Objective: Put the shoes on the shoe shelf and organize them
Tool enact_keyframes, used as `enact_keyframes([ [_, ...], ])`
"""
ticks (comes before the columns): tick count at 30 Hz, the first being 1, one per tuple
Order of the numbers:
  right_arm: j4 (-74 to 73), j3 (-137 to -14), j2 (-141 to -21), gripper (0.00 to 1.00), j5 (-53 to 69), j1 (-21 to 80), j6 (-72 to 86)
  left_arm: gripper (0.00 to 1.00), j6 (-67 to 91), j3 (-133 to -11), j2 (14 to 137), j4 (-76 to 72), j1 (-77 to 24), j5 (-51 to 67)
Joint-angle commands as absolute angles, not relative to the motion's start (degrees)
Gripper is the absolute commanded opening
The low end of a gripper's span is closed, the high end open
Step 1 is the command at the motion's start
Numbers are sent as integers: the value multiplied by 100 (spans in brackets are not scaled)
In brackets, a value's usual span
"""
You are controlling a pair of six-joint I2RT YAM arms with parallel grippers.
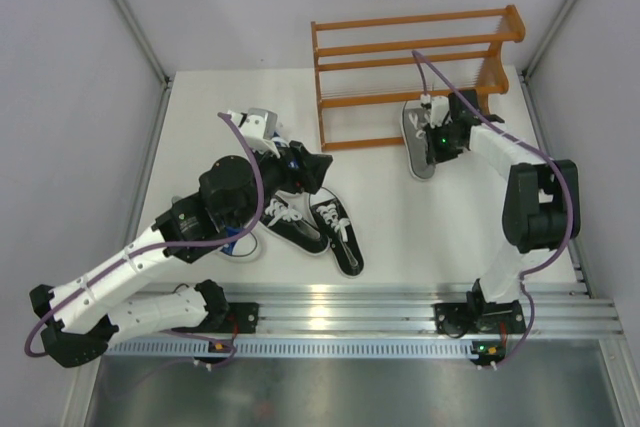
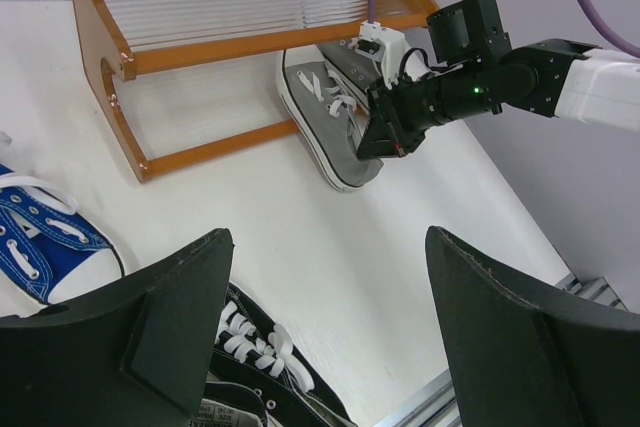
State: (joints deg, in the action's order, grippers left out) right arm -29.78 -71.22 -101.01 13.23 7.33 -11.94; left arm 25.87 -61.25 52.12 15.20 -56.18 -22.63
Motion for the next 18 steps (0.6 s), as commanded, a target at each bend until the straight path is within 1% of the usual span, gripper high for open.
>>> enact_keyframes([
  [1,-2321,-7198,-9879,0,1266,782,-845,83,2646,-6073,5124,1239,-5607,-2338],
  [8,-1908,-7382,-9677,0,1046,721,-642,83,2646,-6082,5098,1239,-5607,-2347],
  [18,-1855,-7980,-10046,0,967,484,-650,83,2637,-6117,5133,1239,-5599,-2329],
])
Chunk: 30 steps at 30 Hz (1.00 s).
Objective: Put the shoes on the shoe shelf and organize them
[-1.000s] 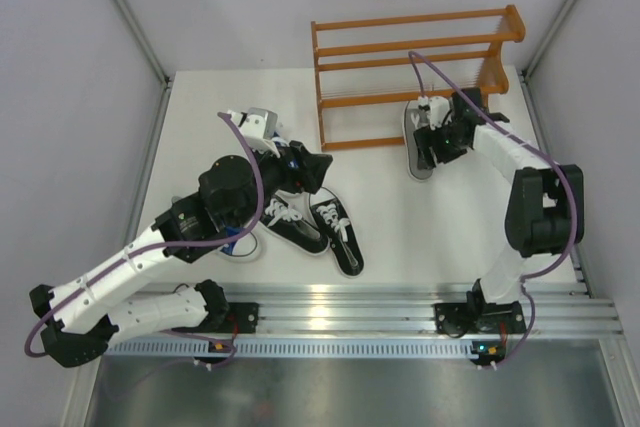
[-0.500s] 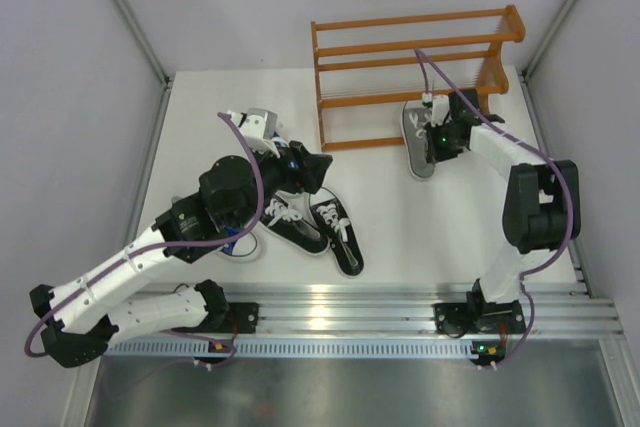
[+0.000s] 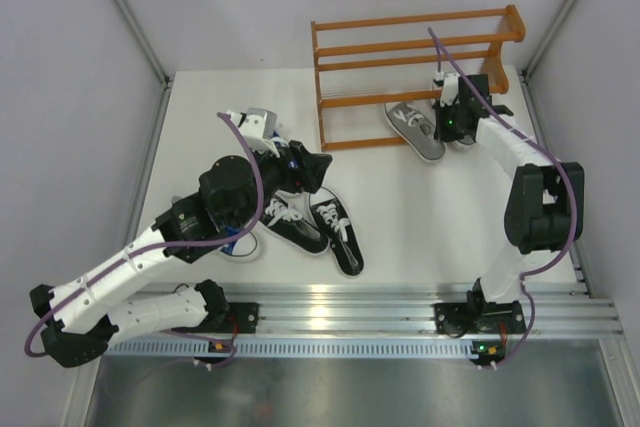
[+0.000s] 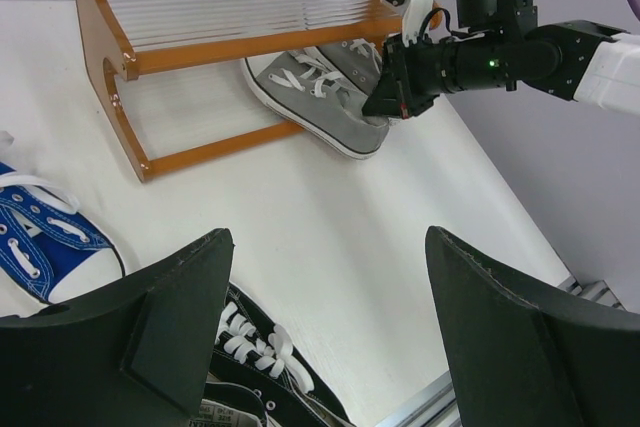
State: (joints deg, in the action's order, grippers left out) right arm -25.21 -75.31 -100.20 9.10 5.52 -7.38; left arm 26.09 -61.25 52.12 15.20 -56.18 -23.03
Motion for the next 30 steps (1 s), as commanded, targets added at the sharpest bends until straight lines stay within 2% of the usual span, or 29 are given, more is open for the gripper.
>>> enact_keyframes([
  [1,-1820,-7998,-10046,0,967,457,-598,83,2637,-6126,5150,1239,-5607,-2329],
  [9,-1416,-7919,-10037,0,993,439,-299,83,2619,-6152,5186,1239,-5607,-2329],
  [17,-730,-7278,-9747,0,677,369,-35,83,2619,-6161,5203,1239,-5607,-2347],
  [23,-983,-7321,-9905,0,983,264,-351,83,2610,-6196,5299,1239,-5607,-2329],
  [26,-1107,-7286,-9888,19,1247,255,-632,83,2593,-6205,5326,1239,-5607,-2320],
  [27,-1107,-7260,-9809,31,1292,237,-685,83,2584,-6205,5326,1239,-5607,-2312],
  [30,-1178,-7251,-9598,47,1406,229,-939,83,2601,-6214,5326,1239,-5607,-2312],
])
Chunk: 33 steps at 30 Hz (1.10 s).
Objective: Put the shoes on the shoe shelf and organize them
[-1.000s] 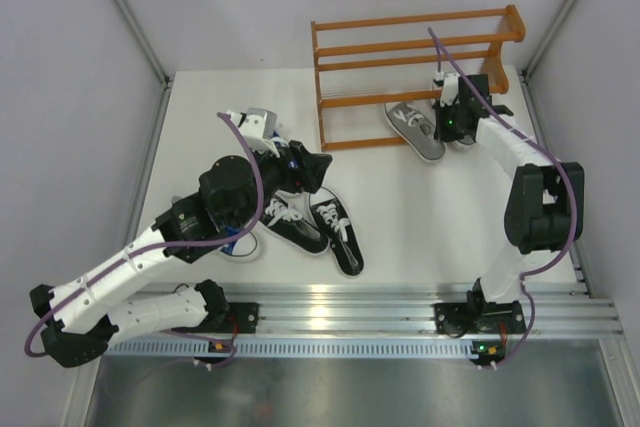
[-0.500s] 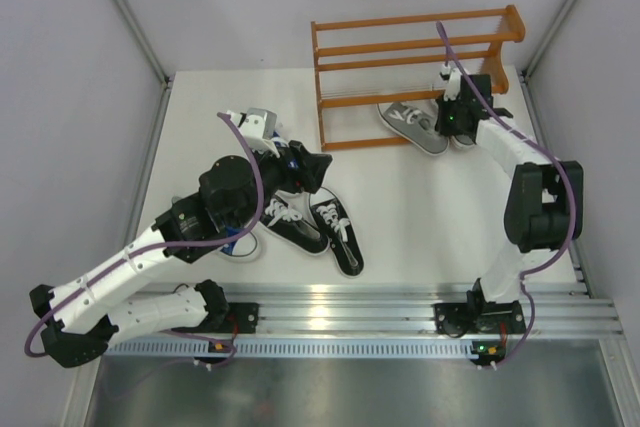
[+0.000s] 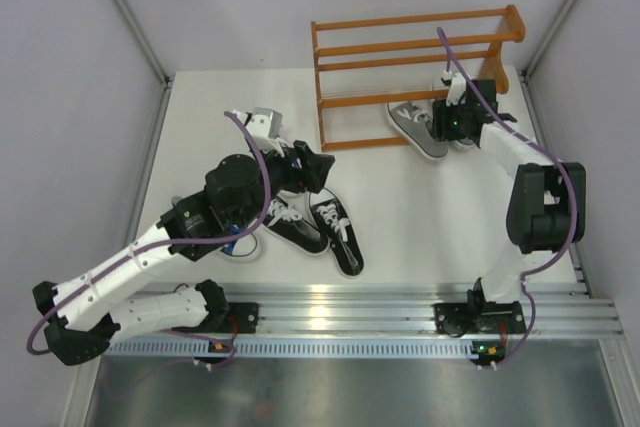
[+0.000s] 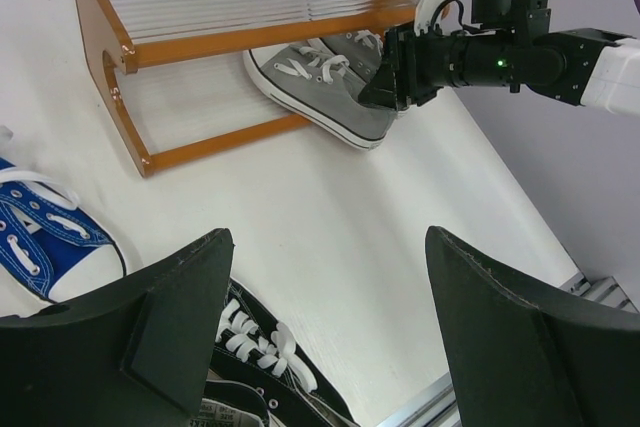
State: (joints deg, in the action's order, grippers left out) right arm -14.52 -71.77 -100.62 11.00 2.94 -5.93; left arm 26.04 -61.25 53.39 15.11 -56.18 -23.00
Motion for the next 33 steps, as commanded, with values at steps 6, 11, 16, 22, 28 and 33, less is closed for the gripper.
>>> enact_keyframes([
  [6,-1845,-7541,-9255,55,1994,211,-1713,83,2602,-6179,5265,1248,-5607,-2329],
  [11,-2758,-7944,-9447,56,2696,255,-2949,83,2602,-6179,5265,1239,-5607,-2303],
  [16,-3875,-8718,-10054,56,2891,273,-3506,83,2610,-6135,5221,1239,-5607,-2285],
  [22,-4060,-8833,-10362,56,2743,325,-3682,83,2672,-6065,5133,1239,-5599,-2294],
  [28,-3938,-8561,-10467,57,2523,404,-3656,83,2698,-6003,5106,1239,-5607,-2294],
  [33,-3771,-8359,-10582,57,2364,509,-3656,83,2690,-6012,5150,1239,-5607,-2276],
])
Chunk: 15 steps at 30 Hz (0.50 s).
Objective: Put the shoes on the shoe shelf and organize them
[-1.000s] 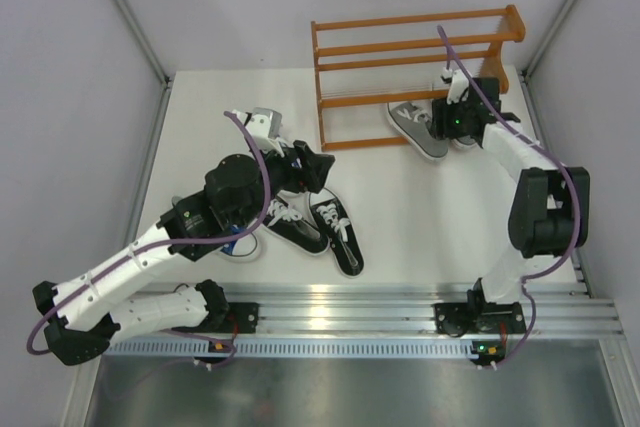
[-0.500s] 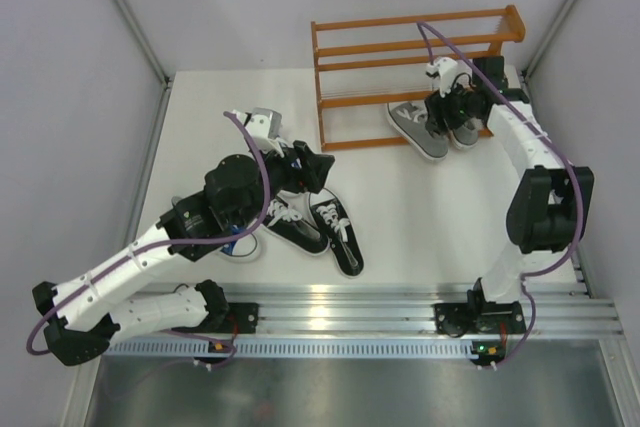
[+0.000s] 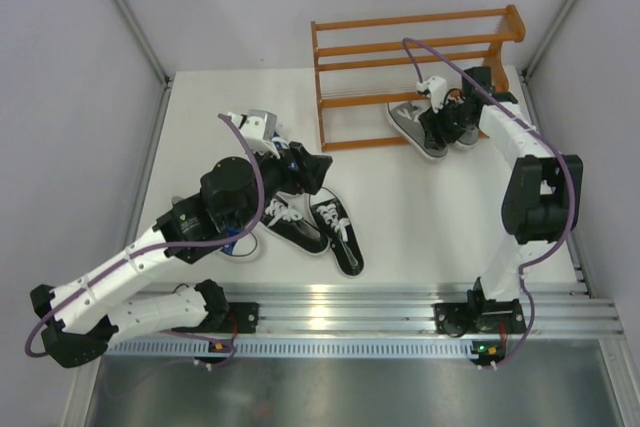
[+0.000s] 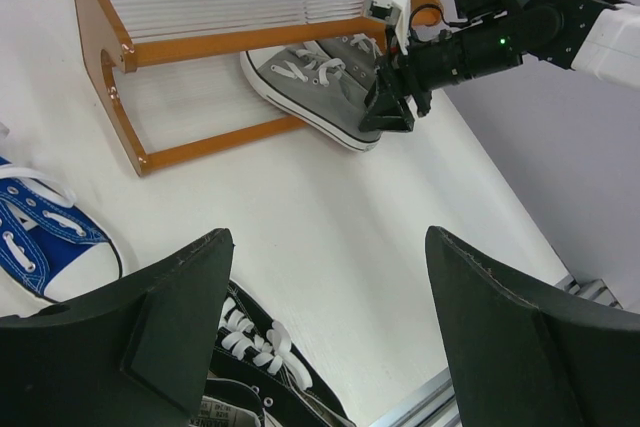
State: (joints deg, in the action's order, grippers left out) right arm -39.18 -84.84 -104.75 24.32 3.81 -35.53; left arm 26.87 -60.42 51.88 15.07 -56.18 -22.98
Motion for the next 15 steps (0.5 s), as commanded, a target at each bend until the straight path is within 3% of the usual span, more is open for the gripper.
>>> enact_keyframes([
  [1,-3736,-8332,-10599,56,2303,527,-3665,83,2698,-6020,5150,1248,-5599,-2276],
  [9,-3507,-8121,-10705,47,2171,677,-3771,83,2733,-5959,5080,1239,-5607,-2303],
  [10,-3446,-8121,-10731,44,2119,685,-3771,83,2725,-5959,5097,1239,-5607,-2294],
  [13,-3323,-8086,-10697,22,2074,686,-3692,83,2725,-5968,5106,1239,-5607,-2294],
  [15,-3182,-8034,-10644,17,2057,686,-3622,83,2725,-5977,5098,1239,-5607,-2303],
])
